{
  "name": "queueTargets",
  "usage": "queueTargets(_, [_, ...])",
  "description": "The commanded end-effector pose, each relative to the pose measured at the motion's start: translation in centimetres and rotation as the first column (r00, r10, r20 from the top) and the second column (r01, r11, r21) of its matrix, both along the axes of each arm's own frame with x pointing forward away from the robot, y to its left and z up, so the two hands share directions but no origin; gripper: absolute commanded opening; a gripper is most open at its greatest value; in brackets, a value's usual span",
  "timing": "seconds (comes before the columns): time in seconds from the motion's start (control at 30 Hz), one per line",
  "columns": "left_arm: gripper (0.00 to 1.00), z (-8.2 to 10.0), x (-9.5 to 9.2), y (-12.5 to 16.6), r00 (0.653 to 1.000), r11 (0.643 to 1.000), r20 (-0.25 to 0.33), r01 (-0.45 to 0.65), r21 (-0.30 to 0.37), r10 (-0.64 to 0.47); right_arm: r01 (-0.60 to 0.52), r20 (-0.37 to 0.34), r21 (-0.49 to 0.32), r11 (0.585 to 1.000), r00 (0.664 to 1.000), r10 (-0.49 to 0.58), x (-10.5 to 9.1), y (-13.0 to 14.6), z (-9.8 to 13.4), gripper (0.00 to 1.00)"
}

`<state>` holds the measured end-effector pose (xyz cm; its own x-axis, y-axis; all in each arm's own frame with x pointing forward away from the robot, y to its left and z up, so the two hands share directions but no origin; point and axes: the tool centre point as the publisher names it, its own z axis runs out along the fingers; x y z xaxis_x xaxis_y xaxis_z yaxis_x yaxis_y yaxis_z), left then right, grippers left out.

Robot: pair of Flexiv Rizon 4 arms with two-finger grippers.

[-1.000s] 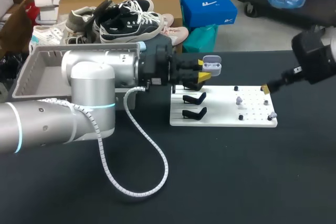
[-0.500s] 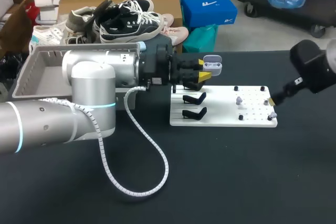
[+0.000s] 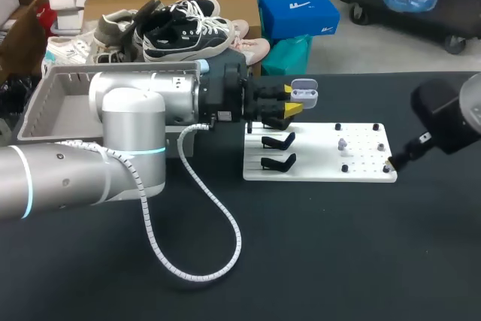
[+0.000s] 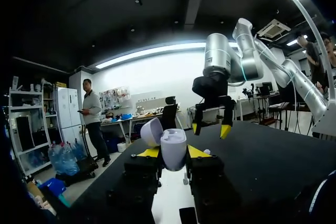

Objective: Pick up each earbud case from the left stands, insert the matching earbuds, close the lid, and place the case in the box.

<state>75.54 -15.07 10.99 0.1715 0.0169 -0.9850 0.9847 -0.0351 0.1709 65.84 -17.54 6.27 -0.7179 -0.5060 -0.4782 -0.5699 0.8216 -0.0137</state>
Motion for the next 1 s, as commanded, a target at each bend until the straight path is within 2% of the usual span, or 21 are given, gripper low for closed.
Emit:
queueTargets(0.03, [0.00,-0.1,0.0,0.0,1.000,1.000,0.001,0.000,-0.002,0.000,0.136,0.139,-0.185,0.973,0.984,-0.111,0.2,0.5,-0.7,1.00])
queueTargets(0.4, [0.00,-0.1,0.0,0.0,1.000,1.000,0.001,0.000,-0.002,0.000,0.069,0.109,-0.218,0.974,0.993,-0.046,-0.4,0.9,-1.5,1.00])
queueTargets(0.63, [0.00,-0.1,0.0,0.0,1.000,1.000,0.001,0.000,-0.002,0.000,0.017,0.054,-0.232,0.973,0.999,-0.004,-0.5,0.8,-2.0,0.95])
queueTargets(0.73, [0.00,-0.1,0.0,0.0,1.000,1.000,0.001,0.000,-0.002,0.000,0.005,0.044,-0.244,0.970,0.999,0.005,-0.6,0.8,-2.1,0.93])
queueTargets(0.83, [0.00,-0.1,0.0,0.0,1.000,1.000,0.001,0.000,-0.002,0.000,-0.006,0.032,-0.252,0.968,0.999,0.015,-0.5,0.9,-2.2,0.87])
queueTargets(1.0, [0.00,-0.1,0.0,0.0,1.000,1.000,0.001,0.000,-0.002,0.000,-0.018,0.012,-0.250,0.968,1.000,0.022,-0.6,0.9,-2.6,0.85])
